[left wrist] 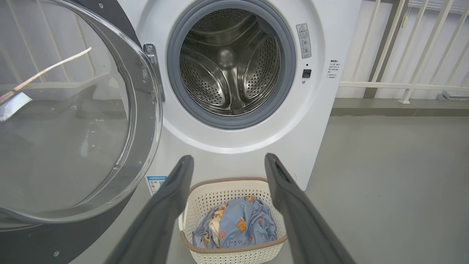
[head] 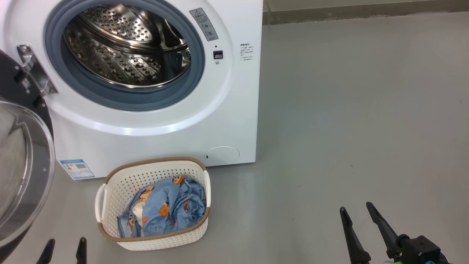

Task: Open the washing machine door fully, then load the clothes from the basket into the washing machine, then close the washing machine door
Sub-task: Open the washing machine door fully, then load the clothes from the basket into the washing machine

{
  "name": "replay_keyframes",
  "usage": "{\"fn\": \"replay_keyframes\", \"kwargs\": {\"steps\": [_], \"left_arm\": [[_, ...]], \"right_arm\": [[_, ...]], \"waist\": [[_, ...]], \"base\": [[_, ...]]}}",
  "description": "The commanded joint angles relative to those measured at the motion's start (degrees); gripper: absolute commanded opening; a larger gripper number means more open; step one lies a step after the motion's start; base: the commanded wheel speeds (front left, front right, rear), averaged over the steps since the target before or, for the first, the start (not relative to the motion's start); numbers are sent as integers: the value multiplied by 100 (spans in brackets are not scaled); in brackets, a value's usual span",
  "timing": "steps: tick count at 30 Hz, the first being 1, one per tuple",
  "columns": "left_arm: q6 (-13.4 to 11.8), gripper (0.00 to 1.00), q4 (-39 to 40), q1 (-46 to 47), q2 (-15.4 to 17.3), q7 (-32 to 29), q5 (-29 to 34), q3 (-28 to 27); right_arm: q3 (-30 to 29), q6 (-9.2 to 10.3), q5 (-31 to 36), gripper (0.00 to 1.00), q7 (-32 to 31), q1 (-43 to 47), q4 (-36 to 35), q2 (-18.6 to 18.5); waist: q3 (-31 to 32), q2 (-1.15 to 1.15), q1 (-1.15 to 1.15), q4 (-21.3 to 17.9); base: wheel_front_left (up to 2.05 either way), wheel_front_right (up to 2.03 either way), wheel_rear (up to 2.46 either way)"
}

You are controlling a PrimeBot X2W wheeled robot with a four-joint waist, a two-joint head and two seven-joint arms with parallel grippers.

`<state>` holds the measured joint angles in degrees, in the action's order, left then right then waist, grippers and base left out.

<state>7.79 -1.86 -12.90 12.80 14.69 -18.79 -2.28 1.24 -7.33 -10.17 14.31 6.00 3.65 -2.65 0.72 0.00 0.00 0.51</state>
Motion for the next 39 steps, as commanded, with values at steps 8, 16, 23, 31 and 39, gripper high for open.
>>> {"fn": "replay_keyframes", "kwargs": {"steps": [8,16,23,31,39], "left_arm": [[-31,100,18,167,85,31,20,-208],[-31,100,-49,207,111,31,34,-250],[-31,100,-125,249,115,31,29,-283],[-31,100,-169,273,138,31,-4,-298],[-31,100,-97,307,87,31,97,-455]], "right_arm": [[119,-16,91,100,69,-99,-189,-22],[96,-16,74,100,69,-102,-191,-22],[110,-16,59,100,69,-97,-156,-22],[122,-16,50,100,69,-96,-124,-22],[119,-16,37,100,69,-103,-116,-22]], "waist": [[-16,0,0,13],[-27,0,0,18],[-31,0,0,25],[-34,0,0,39],[-55,0,0,48]], "base": [[0,0,0],[3,-3,0],[73,-73,0],[174,-174,0],[191,-191,0]]}}
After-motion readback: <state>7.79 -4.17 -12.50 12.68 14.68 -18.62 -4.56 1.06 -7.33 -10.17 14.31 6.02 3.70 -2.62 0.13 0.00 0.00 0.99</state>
